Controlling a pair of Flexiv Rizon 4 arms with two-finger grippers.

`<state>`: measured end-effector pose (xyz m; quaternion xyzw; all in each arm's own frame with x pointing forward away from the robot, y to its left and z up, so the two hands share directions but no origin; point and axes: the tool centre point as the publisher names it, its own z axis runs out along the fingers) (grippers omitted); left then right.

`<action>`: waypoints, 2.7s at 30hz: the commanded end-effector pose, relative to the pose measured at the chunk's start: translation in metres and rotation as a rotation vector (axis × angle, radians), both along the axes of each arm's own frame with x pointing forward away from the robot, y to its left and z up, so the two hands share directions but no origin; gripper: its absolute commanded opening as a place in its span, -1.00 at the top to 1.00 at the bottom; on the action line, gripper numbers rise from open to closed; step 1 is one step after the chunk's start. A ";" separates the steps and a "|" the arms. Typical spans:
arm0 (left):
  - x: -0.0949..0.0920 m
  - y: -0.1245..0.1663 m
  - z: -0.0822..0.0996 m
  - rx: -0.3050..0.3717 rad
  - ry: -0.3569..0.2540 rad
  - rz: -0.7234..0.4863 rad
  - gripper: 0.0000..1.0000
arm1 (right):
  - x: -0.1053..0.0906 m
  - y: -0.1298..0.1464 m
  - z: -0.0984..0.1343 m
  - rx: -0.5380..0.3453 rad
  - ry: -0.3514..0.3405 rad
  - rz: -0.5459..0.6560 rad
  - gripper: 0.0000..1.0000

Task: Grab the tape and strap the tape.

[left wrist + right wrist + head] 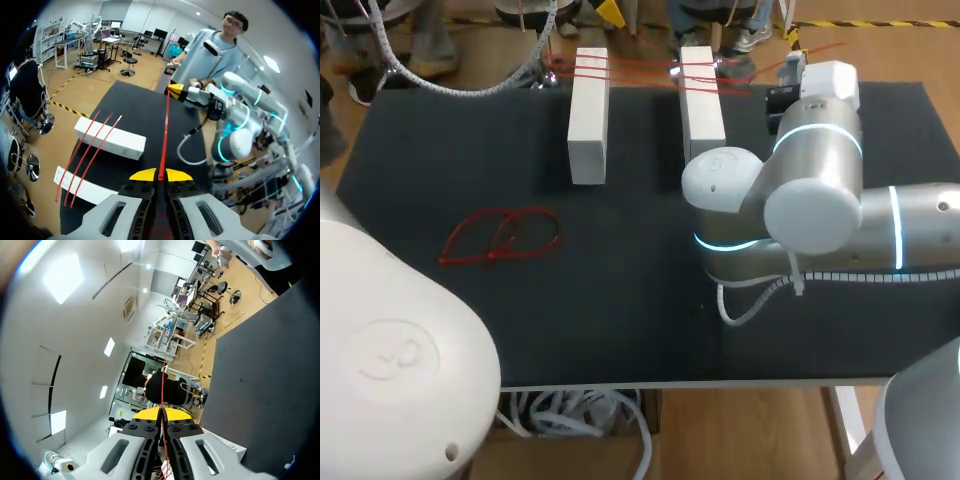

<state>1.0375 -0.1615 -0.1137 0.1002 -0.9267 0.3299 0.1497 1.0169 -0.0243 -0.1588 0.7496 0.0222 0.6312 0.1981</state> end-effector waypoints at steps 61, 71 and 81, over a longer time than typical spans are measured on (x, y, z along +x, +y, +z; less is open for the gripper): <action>-0.051 -0.024 0.005 0.401 -0.191 -0.082 1.00 | 0.000 0.000 0.002 0.001 0.006 0.000 1.00; -0.051 -0.024 0.005 0.401 -0.191 -0.082 1.00 | 0.000 0.000 0.002 0.001 0.006 0.000 1.00; -0.051 -0.024 0.005 0.401 -0.191 -0.082 1.00 | 0.000 0.000 0.002 0.001 0.006 0.000 1.00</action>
